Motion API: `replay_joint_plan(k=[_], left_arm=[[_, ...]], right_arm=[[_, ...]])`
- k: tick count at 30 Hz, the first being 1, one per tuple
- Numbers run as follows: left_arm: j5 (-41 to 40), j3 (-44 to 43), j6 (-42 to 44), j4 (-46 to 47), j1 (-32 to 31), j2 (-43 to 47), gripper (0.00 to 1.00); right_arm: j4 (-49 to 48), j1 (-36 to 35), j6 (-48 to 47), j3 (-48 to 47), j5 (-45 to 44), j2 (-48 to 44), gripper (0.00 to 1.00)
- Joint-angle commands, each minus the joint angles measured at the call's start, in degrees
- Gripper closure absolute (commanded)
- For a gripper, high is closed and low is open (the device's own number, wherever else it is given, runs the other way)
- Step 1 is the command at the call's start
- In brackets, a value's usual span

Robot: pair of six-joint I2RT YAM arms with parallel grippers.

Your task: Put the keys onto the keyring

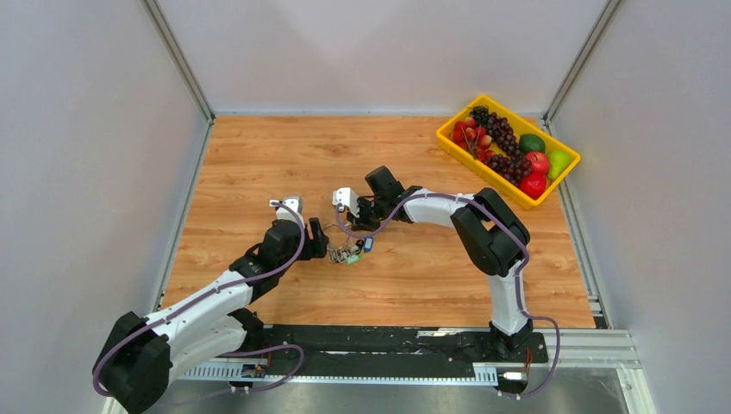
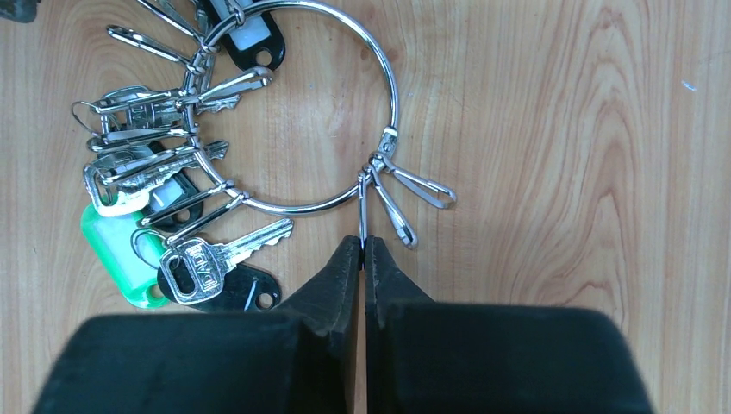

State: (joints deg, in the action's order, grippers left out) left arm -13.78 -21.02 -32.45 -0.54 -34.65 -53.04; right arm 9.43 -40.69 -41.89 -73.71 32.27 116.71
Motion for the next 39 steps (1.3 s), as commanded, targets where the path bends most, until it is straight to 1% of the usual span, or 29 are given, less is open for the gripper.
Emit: replay_joint_plan(k=[1, 6, 10, 14, 17, 19, 24, 29, 32, 34, 39], left_arm=[[0.8, 0.1, 0.4, 2.3, 0.4, -0.1, 0.23], [1.8, -0.2, -0.3, 1.9, 0.4, 0.6, 0.23], [5.4, -0.1, -1.0, 2.9, 0.3, 2.2, 0.23], [12.5, -0.1, -1.1, 5.6, 0.4, 3.5, 0.23], [17.3, 0.0, -1.1, 7.5, 0.4, 4.8, 0.23], [20.9, -0.2, -1.2, 8.8, 0.4, 5.6, 0.23], [28.4, -2.7, -1.9, 9.5, 0.4, 7.5, 0.23], [30.3, -7.0, -1.4, 5.9, 0.3, 9.1, 0.23], [30.1, -9.1, -0.1, 2.9, 0.2, 9.4, 0.23], [30.1, -10.3, 0.6, 1.8, 0.2, 9.7, 0.23], [29.5, -12.0, 2.7, 0.8, -0.5, 10.8, 0.24]], right_arm=[[1.4, -0.3, -1.4, -0.6, 1.9, -1.1, 1.00], [1.9, -0.3, -0.7, 0.2, 1.4, -3.9, 1.00], [2.7, -0.3, 1.5, 1.4, 2.2, -8.7, 1.00], [6.6, -0.4, 4.0, 1.5, 2.2, -14.0, 1.00], [10.3, -0.5, 7.7, 0.6, 2.1, -17.1, 1.00], [12.7, -0.8, 12.5, -0.8, 0.7, -18.6, 1.00], [20.2, -2.6, 19.6, -5.0, -5.0, -21.6, 1.00], [30.4, -3.9, 29.7, -12.5, -11.0, -22.4, 1.00], [37.4, -5.5, 33.5, -17.8, -14.3, -21.9, 1.00], [40.3, -7.1, 35.4, -19.9, -16.9, -22.0, 1.00], [44.9, -7.9, 41.4, -23.9, -17.4, -23.4, 1.00]])
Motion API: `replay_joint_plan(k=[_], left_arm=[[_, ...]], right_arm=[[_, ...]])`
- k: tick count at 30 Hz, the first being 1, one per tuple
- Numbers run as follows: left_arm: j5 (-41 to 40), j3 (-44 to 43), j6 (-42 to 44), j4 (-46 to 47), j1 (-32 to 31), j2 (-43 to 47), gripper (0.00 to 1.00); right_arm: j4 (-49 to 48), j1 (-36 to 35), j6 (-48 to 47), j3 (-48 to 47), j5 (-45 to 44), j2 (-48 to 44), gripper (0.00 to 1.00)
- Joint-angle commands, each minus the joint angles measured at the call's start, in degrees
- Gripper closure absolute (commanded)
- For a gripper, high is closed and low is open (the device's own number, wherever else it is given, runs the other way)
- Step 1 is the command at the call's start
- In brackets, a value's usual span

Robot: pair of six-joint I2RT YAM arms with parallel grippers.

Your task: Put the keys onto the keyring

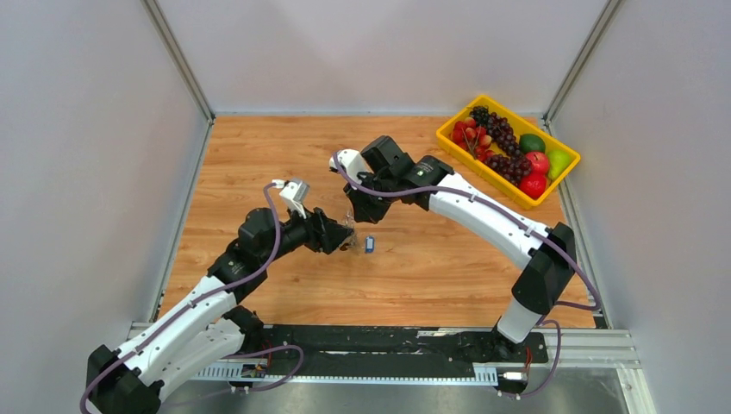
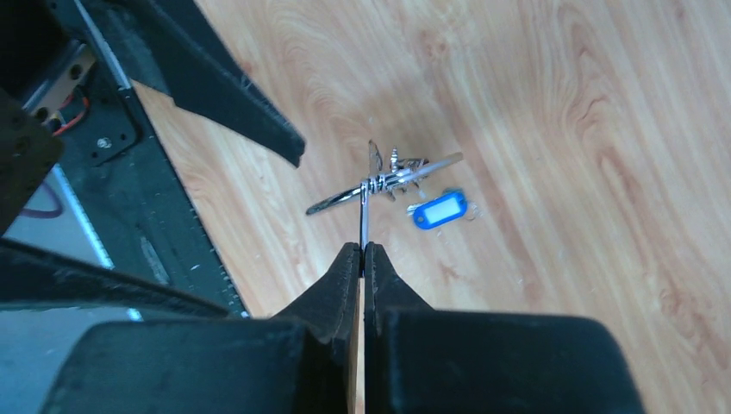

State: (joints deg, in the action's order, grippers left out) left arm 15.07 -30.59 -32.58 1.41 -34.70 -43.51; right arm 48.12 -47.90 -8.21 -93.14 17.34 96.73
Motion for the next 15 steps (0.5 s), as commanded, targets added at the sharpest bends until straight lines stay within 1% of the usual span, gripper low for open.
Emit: replay_joint_plan(k=[1, 5, 11, 15], left_arm=[[0.5, -2.5, 4.1, -1.1, -0.9, 1.8, 0.24], [-3.2, -3.2, 8.4, -3.0, -2.8, 3.6, 0.24], [-9.5, -2.9, 12.6, -1.8, -5.3, 5.1, 0.24], [-14.2, -1.7, 16.9, 3.0, -9.5, 5.7, 0.26]], right_arm=[[6.8, -0.6, 9.4, -5.2, -2.0, -3.8, 1.00], [9.4, -0.7, 13.2, -7.7, 0.0, -4.8, 1.00], [12.2, -1.8, 17.3, -10.0, 2.4, -5.9, 1.00], [14.1, -2.0, 18.6, -11.5, 3.9, -5.4, 1.00]])
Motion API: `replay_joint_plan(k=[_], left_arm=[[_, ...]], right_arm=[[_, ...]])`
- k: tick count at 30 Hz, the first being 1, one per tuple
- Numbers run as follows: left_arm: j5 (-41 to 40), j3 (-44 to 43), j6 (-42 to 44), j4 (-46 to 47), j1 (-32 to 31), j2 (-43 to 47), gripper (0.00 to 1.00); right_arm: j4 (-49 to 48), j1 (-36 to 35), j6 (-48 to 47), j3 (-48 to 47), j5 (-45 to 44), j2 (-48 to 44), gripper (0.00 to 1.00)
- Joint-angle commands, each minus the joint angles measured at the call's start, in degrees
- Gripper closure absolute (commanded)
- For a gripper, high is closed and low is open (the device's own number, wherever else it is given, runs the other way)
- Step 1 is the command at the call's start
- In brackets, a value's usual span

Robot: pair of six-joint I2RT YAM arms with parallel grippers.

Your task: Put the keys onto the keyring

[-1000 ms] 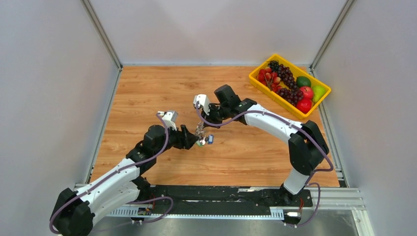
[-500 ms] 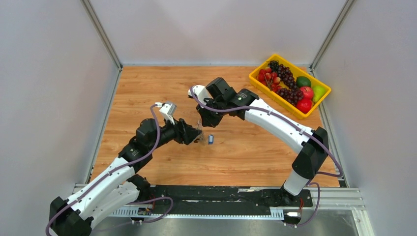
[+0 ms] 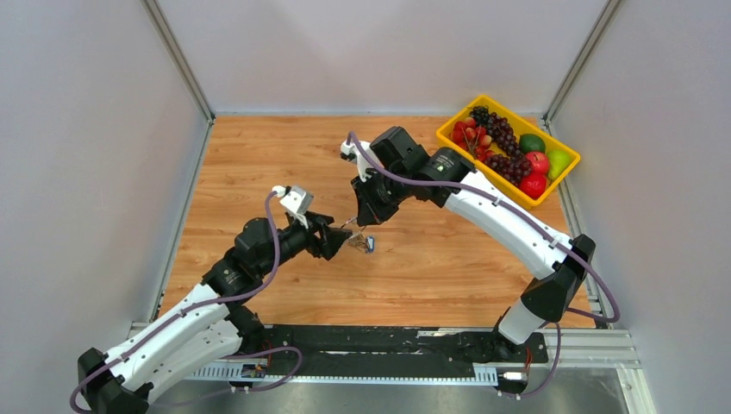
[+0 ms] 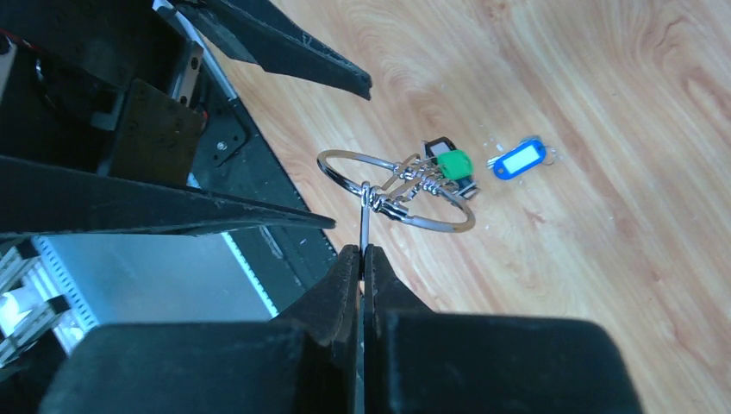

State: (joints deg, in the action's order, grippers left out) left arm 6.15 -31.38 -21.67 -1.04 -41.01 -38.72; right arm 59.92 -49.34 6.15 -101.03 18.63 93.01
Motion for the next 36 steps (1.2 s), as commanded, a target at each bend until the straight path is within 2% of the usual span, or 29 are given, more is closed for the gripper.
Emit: replay_joint_plan(k=[1, 5, 13, 20, 27, 32, 36], left_arm=[[-5.6, -0.5, 8.0, 6.5, -5.5, 1.3, 0.26], [-10.3, 0.9, 13.7, 10.9, -11.2, 1.2, 0.26], [-11.6, 4.2, 21.1, 18.6, -15.2, 0.6, 0.24], [-17.5, 6.9, 27.4, 24.3, -18.5, 0.8, 0.23], [-21.5, 9.8, 31.4, 31.8, -20.6, 0.3, 0.22], [-22.9, 11.3, 33.8, 36.5, -21.3, -1.2, 0.14], [-22.4, 11.5, 34.3, 39.1, -21.4, -2.8, 0.13]], right_arm=[[2.8, -0.6, 4.5, -4.2, 2.9, -1.5, 1.00], [5.8, -0.8, 4.8, -8.5, 3.8, -0.3, 1.00], [9.0, -1.0, 4.5, -11.3, 5.3, -0.1, 1.00], [11.0, -1.5, 4.4, -12.5, 5.4, -0.1, 1.00], [11.0, -2.1, 4.6, -11.8, 5.5, -0.3, 1.00], [10.6, -2.7, 4.9, -10.9, 5.0, -0.6, 1.00], [10.1, -2.9, 5.0, -10.8, 5.1, -0.6, 1.00]])
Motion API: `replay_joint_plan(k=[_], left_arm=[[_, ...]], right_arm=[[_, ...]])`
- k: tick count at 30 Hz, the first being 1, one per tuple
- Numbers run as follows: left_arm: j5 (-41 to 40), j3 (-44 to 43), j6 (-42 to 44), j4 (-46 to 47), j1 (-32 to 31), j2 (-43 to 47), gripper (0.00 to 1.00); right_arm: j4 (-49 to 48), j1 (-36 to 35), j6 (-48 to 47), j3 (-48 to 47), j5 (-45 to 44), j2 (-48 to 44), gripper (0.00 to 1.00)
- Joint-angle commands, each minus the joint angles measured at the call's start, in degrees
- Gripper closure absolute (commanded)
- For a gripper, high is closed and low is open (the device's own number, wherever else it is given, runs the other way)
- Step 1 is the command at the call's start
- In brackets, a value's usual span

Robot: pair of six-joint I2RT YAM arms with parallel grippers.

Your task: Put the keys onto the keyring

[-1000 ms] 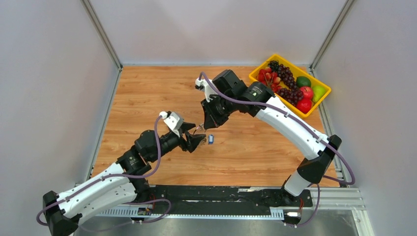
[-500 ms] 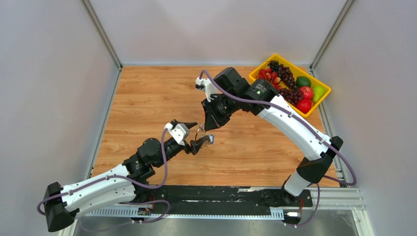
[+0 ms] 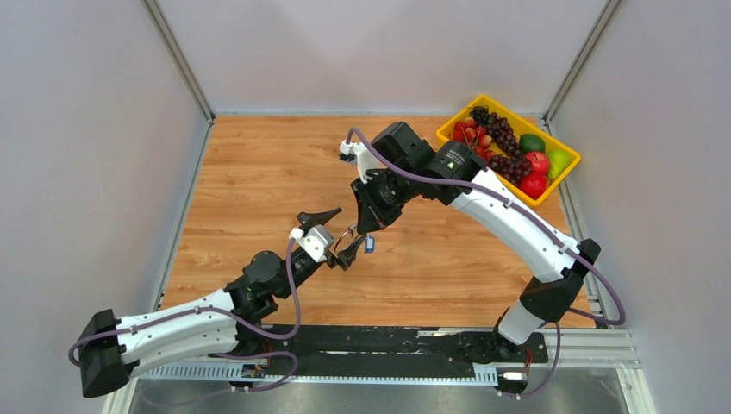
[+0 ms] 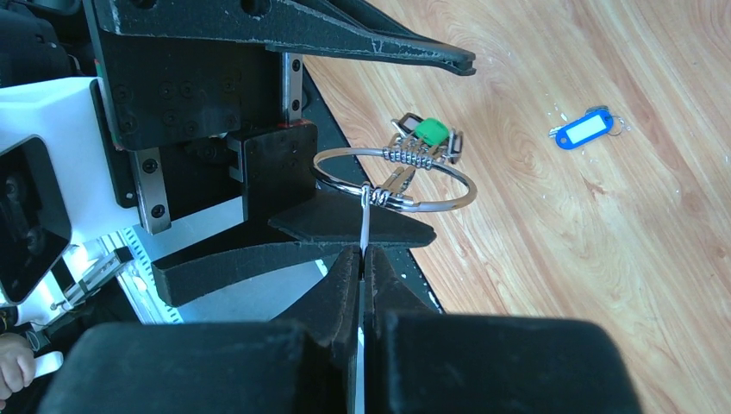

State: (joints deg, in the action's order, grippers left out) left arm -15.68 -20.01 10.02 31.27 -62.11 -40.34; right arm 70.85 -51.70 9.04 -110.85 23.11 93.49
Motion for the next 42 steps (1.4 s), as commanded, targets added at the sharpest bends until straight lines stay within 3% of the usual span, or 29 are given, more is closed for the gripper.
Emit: replay_joint_plan(k=[1, 8, 14, 25, 32, 36, 42], left_arm=[[-0.4, 0.1, 2.7, 7.6, -0.3, -1.4, 0.13], [0.4, 0.5, 3.5, 11.5, -0.4, -2.9, 0.14], [2.0, 1.3, 3.5, 15.4, -0.5, -5.2, 0.23], [3.2, 2.3, 3.4, 20.4, -0.8, -7.6, 0.54], [3.6, 3.0, 3.9, 21.9, -1.1, -6.5, 0.86], [3.8, 3.3, 4.1, 22.0, -1.3, -4.9, 0.98], [5.6, 2.6, 2.5, 19.2, -1.4, -2.6, 0.99]], right_arm=[[-0.9, -0.5, 2.1, -0.9, 0.7, -1.1, 1.00], [-1.1, -0.7, 2.0, -1.1, 0.9, -0.9, 1.00], [-1.5, -0.8, 2.2, -1.4, 1.6, -0.6, 1.00], [-1.8, -0.9, 2.6, -0.9, 2.2, -0.9, 1.00], [-1.8, -1.0, 2.8, -0.6, 2.2, -0.9, 1.00], [-1.8, -1.0, 2.9, -0.1, 1.9, -1.0, 1.00], [-2.6, -1.0, 3.0, -0.7, 1.2, -1.5, 0.99]])
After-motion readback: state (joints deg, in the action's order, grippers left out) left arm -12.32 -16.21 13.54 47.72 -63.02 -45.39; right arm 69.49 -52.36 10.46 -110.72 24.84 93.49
